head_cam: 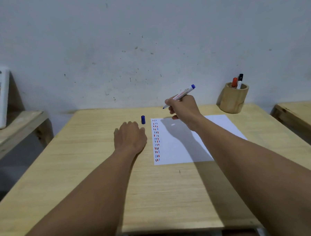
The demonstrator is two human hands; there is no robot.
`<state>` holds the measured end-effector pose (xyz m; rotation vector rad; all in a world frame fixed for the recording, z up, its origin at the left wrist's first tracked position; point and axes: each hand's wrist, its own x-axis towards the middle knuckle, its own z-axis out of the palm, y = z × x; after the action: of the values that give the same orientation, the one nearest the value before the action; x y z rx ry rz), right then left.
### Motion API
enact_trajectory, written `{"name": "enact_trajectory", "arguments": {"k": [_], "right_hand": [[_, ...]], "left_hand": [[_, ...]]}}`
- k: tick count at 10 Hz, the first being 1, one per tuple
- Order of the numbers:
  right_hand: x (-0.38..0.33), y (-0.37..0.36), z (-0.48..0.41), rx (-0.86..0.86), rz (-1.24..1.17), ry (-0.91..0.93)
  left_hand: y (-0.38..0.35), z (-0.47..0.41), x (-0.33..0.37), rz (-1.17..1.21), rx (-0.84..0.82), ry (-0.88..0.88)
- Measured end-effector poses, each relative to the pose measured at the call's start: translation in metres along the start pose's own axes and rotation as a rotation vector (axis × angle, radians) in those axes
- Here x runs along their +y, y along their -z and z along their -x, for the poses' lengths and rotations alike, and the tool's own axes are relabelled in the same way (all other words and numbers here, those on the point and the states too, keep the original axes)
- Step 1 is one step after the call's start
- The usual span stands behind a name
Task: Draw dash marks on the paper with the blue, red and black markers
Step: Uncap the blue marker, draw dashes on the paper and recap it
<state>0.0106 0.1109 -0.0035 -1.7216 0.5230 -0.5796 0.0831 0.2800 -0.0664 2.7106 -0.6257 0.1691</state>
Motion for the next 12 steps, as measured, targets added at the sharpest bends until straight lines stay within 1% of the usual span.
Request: {"name": "enact_trajectory", "arguments": {"k": [1, 3, 4, 7, 12], "right_hand": [[0.013, -0.008, -0.003, 0.021, 0.07, 0.011], [0.033, -0.02, -0.016, 0.103, 0.207, 0.01], [0.036, -0.025, -0.023, 0.113, 0.264, 0.03], [0.059, -0.031, -0.032, 0.105, 0.305, 0.002], [0.062, -0.033, -0.033, 0.083, 0.314, 0.052]], "left_hand": [[-0.008, 0.001, -0.004, -0.073, -0.095, -0.049], [-0.009, 0.0, -0.007, -0.139, -0.166, -0.097], [-0.01, -0.001, -0.007, -0.142, -0.186, -0.099], [-0.008, 0.001, -0.005, -0.141, -0.215, -0.083], [-0.006, 0.003, -0.004, -0.153, -0.236, -0.071]]}}
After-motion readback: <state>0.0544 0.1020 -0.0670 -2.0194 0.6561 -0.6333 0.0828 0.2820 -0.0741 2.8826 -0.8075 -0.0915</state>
